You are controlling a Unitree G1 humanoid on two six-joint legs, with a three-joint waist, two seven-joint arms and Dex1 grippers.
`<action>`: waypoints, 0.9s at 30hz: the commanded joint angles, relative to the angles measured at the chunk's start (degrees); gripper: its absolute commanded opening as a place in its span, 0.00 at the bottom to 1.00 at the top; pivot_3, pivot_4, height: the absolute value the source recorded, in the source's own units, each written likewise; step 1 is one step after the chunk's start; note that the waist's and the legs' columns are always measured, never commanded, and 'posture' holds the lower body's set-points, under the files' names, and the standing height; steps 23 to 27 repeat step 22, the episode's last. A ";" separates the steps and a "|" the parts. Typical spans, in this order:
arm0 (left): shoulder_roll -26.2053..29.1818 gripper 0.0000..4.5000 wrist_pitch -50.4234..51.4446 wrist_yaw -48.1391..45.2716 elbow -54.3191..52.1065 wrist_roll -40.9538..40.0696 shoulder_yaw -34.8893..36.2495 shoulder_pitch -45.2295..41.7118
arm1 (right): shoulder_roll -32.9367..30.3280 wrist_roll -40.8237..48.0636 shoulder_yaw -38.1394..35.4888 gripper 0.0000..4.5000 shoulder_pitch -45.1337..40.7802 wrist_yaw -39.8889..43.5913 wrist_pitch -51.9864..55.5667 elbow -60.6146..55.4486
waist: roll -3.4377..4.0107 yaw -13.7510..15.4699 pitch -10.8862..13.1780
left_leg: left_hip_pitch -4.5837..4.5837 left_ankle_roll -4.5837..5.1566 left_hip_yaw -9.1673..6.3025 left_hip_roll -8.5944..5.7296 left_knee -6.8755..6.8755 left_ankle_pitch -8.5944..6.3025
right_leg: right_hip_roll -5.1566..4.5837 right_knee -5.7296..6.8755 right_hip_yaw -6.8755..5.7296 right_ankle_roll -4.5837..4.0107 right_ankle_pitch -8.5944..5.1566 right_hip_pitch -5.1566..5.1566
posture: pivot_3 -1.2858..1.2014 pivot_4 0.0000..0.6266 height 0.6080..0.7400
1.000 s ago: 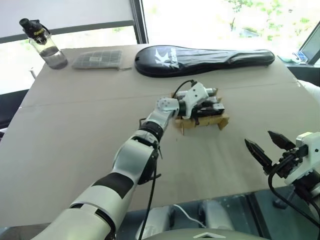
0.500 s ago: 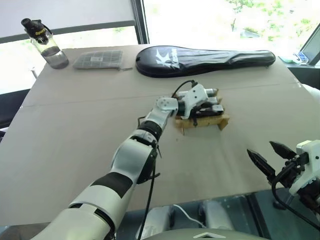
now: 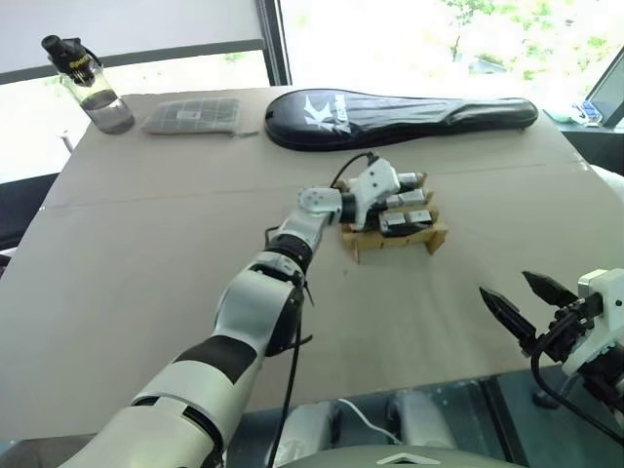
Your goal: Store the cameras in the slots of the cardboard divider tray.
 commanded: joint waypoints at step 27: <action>21.91 0.99 37.07 20.54 -96.10 -14.76 14.96 78.32 | -7.50 -17.68 4.19 1.00 -19.83 34.90 -25.52 43.86 | 0.32 1.99 0.03 | 0.81 0.03 0.03 0.06 -0.29 -0.05 | 0.00 -0.15 0.12 -0.03 -0.01 0.71 | 0.52 0.24 1.00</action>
